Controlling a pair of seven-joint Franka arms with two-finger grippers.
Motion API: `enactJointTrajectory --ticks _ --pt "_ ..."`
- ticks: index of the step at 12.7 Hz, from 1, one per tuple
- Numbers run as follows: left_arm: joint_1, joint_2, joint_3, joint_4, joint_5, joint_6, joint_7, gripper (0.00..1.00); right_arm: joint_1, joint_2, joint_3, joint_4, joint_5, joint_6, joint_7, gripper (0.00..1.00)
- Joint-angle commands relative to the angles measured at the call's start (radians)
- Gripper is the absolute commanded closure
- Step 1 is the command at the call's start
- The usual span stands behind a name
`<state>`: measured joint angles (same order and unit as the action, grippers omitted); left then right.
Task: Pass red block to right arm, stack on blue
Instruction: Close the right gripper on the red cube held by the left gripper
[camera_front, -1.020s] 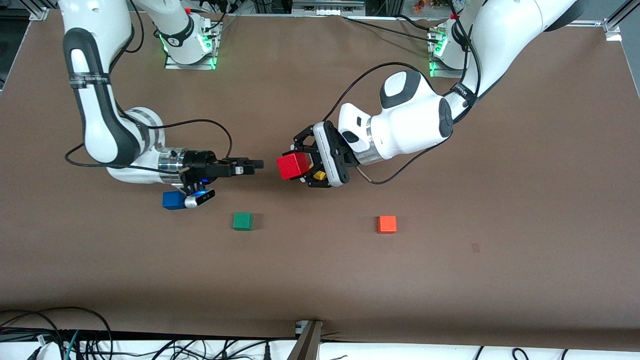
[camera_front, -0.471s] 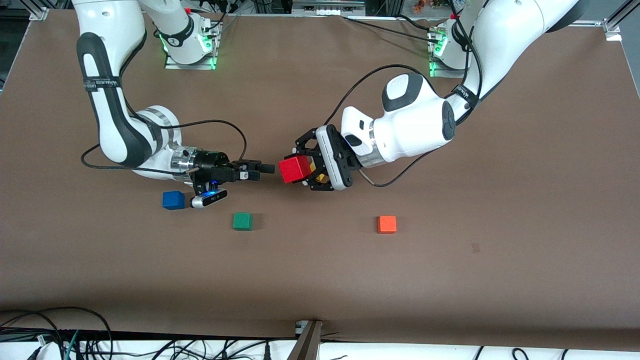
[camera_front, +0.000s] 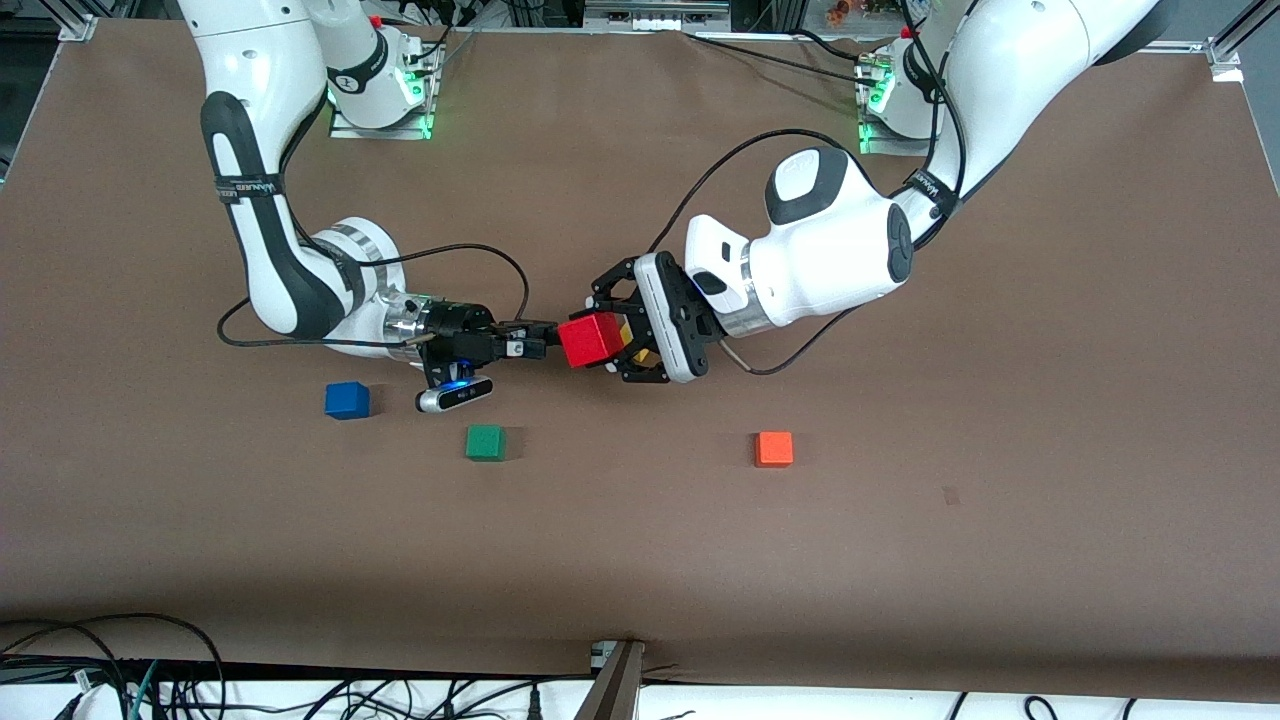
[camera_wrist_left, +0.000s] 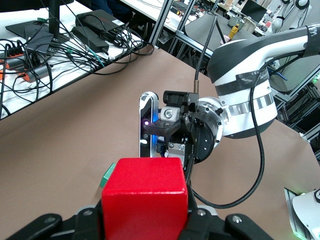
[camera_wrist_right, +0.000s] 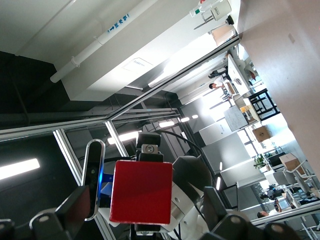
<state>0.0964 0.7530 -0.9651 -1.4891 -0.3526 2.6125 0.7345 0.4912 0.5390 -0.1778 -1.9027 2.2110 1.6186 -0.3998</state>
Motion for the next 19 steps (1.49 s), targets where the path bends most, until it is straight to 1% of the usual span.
enactJointTrajectory --ticks 1,4,8,10,13,14,15,17,18,19 --pt "-0.003 0.005 -0.001 0.02 -0.045 0.001 0.034 1.0 0.016 -0.002 0.0 0.001 0.047 0.012 0.03 0.0" --pt "-0.003 0.003 -0.003 0.017 -0.057 0.001 0.034 1.0 0.027 -0.002 0.0 0.004 0.082 0.018 0.05 0.0" --pt "-0.001 0.003 -0.001 0.017 -0.065 0.001 0.036 1.0 0.033 0.001 0.006 0.042 0.088 0.066 0.073 0.0" --pt "-0.001 0.002 -0.003 0.015 -0.065 0.001 0.036 1.0 0.035 0.015 0.014 0.057 0.108 0.069 0.073 0.0" --pt "0.0 0.002 -0.003 0.013 -0.065 0.001 0.036 1.0 0.043 0.022 0.014 0.07 0.113 0.084 0.071 0.01" --pt "-0.001 0.002 -0.003 0.013 -0.066 0.001 0.036 1.0 0.043 0.022 0.014 0.07 0.113 0.084 0.071 0.03" --pt "-0.001 0.002 -0.003 0.013 -0.069 0.001 0.036 1.0 0.043 0.024 0.014 0.068 0.113 0.084 0.071 0.12" --pt "0.0 0.002 -0.004 0.013 -0.085 0.001 0.036 1.0 0.043 0.024 0.014 0.068 0.113 0.084 0.071 0.34" --pt "-0.001 0.002 -0.004 0.013 -0.086 0.001 0.036 1.0 0.043 0.026 0.014 0.07 0.113 0.084 0.071 0.44" --pt "-0.001 0.002 -0.004 0.013 -0.086 0.001 0.036 1.0 0.043 0.026 0.014 0.07 0.113 0.084 0.071 0.56"
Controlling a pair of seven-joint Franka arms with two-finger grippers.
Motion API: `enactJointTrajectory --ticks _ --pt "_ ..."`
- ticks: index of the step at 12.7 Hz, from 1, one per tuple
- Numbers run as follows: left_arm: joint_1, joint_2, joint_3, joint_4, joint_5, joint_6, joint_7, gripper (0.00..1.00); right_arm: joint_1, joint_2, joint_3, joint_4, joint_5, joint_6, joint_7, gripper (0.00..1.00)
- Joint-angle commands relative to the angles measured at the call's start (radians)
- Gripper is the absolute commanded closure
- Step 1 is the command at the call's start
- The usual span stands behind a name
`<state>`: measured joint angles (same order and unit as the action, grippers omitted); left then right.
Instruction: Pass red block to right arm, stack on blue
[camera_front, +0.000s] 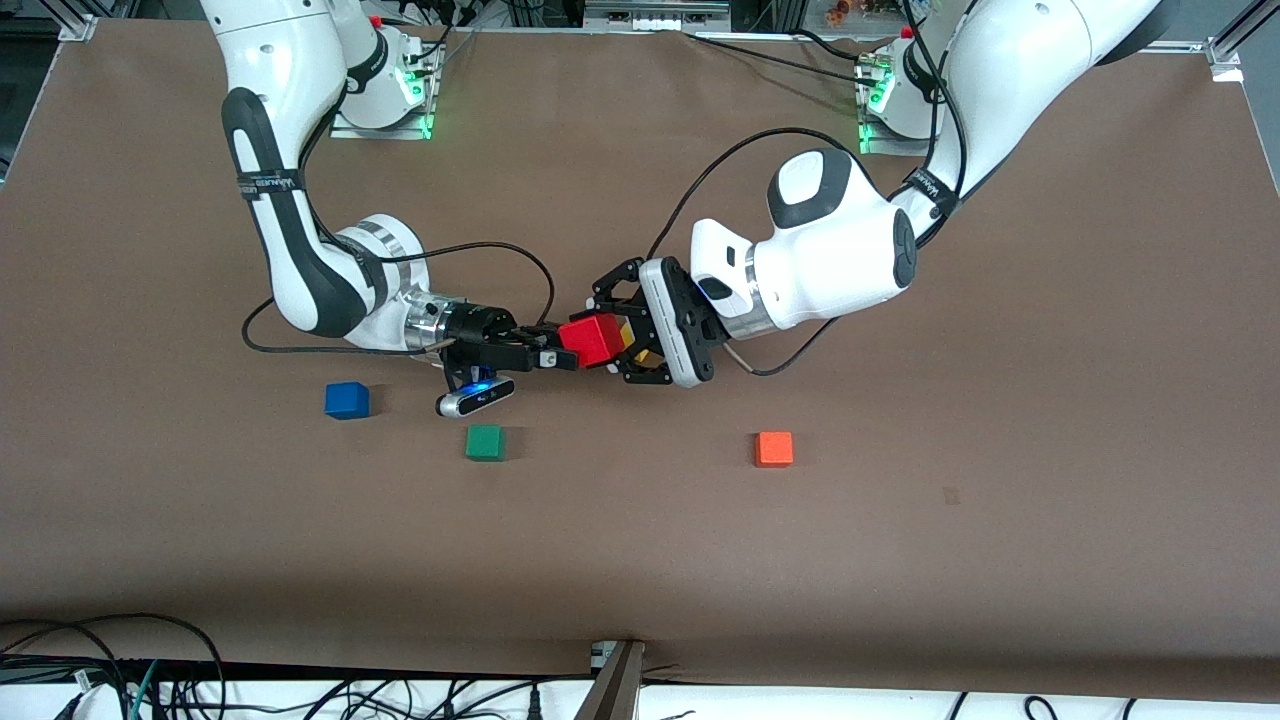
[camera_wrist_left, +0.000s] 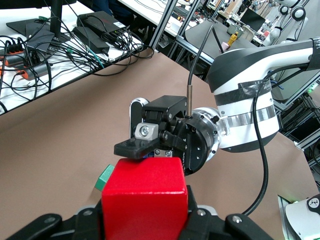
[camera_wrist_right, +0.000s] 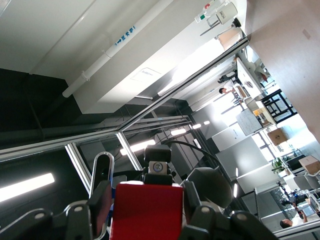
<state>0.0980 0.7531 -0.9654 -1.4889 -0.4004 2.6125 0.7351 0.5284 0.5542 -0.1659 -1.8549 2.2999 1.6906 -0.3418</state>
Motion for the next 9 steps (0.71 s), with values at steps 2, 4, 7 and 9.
enactJointTrajectory --ticks 2,4,7,9 --pt "-0.001 0.0 -0.004 0.01 -0.04 0.0 0.036 0.82 0.005 0.01 0.002 0.022 0.024 0.012 0.015 0.84" --pt "-0.003 -0.001 -0.003 0.013 -0.034 0.001 0.055 0.0 0.004 0.009 0.002 0.022 0.024 0.012 0.021 1.0" --pt "-0.001 -0.001 -0.003 0.01 -0.035 0.0 0.055 0.0 -0.001 0.009 0.0 0.029 0.021 0.011 0.043 1.0" --pt "-0.001 -0.005 -0.003 0.013 -0.029 0.0 0.055 0.0 -0.011 0.009 -0.004 0.037 0.007 0.008 0.072 1.0"
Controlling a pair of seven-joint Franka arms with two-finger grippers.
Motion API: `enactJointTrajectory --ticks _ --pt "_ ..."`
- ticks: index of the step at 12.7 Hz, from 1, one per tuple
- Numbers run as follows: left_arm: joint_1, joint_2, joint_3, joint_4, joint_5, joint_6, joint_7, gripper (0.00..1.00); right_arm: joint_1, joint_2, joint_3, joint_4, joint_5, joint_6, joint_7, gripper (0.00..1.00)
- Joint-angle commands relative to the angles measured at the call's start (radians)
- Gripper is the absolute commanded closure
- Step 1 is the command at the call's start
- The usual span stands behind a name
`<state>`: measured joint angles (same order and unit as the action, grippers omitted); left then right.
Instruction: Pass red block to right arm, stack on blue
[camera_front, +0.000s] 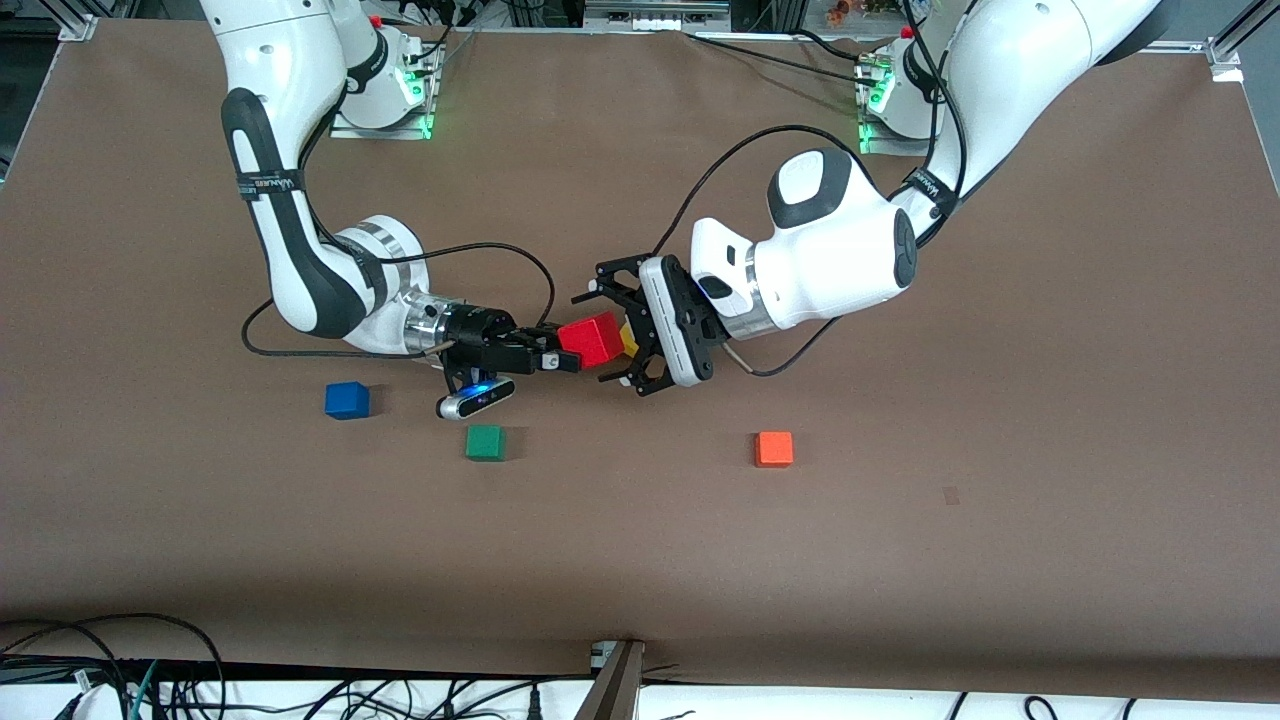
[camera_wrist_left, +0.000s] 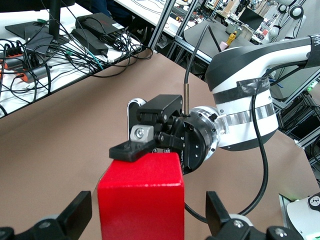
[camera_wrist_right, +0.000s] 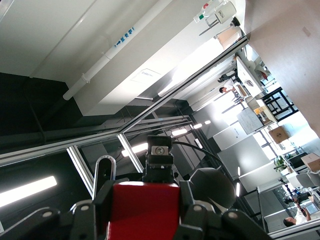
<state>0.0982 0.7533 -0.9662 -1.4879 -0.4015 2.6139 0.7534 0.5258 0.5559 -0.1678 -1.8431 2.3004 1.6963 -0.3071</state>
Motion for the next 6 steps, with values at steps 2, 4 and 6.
enactJointTrajectory --ticks 2,4,6 --pt "0.046 -0.011 -0.014 0.011 -0.023 -0.015 0.053 0.0 -0.041 0.007 -0.006 0.035 -0.051 -0.004 0.057 1.0" --pt "0.083 -0.018 -0.031 0.006 -0.023 -0.049 0.079 0.0 -0.101 0.005 -0.006 0.061 -0.186 -0.01 0.06 1.0" --pt "0.109 -0.02 -0.043 0.012 -0.023 -0.098 0.075 0.0 -0.157 0.001 -0.006 0.096 -0.364 -0.012 0.085 1.0"
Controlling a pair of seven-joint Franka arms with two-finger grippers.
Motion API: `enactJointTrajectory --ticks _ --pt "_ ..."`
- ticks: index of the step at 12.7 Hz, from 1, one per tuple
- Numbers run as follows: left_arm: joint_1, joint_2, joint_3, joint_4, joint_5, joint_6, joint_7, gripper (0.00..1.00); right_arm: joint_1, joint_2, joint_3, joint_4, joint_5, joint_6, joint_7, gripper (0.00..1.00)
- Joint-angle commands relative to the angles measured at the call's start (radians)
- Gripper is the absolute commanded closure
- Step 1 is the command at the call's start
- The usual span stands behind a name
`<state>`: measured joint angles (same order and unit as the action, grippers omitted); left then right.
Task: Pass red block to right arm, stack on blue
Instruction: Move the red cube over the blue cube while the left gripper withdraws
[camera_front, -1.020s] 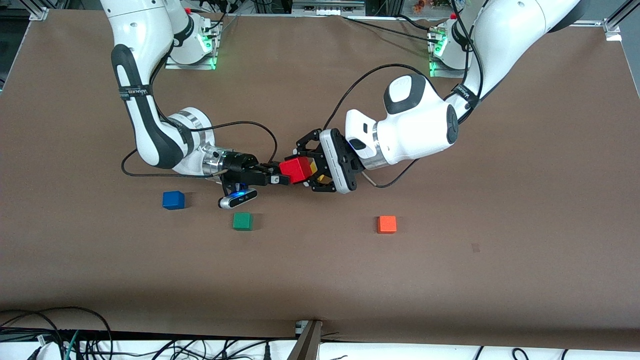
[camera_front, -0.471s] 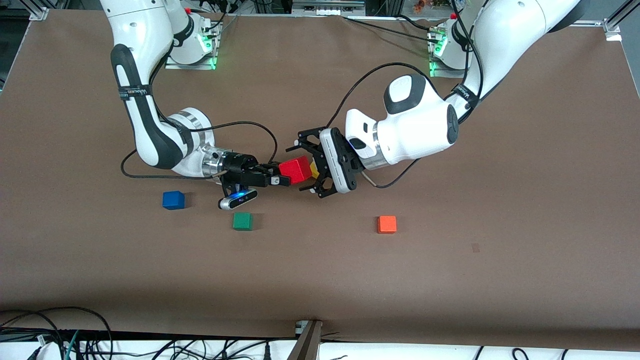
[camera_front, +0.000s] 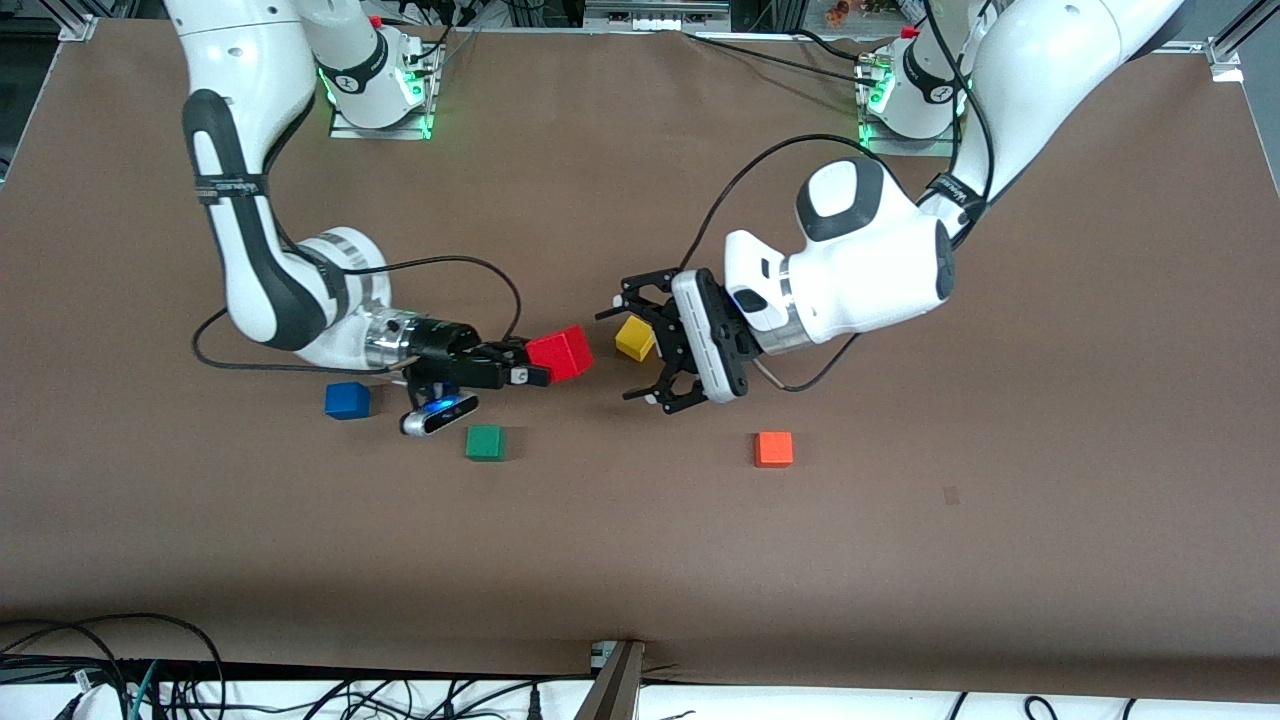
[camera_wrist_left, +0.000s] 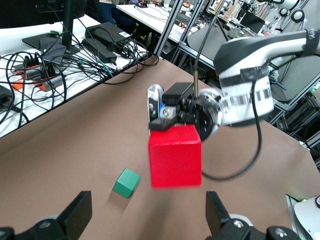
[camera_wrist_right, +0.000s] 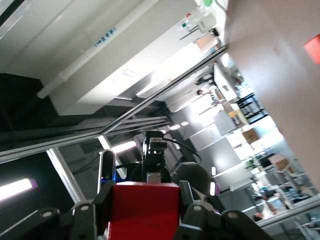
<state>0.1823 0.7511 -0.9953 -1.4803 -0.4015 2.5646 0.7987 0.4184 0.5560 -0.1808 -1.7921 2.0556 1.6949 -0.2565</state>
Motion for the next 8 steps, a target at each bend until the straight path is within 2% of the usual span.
enactJointTrajectory --ticks 1,3,8 --pt "0.038 -0.025 -0.017 0.002 -0.025 -0.067 0.025 0.0 -0.075 -0.002 0.007 0.065 -0.215 -0.009 0.034 1.0" --pt "0.049 -0.044 -0.016 -0.001 -0.023 -0.127 0.019 0.0 -0.111 -0.01 0.003 0.105 -0.401 -0.009 0.033 1.0" --pt "0.06 -0.124 0.03 -0.003 0.081 -0.263 -0.062 0.0 -0.119 -0.057 -0.074 0.155 -0.837 -0.008 0.022 1.0"
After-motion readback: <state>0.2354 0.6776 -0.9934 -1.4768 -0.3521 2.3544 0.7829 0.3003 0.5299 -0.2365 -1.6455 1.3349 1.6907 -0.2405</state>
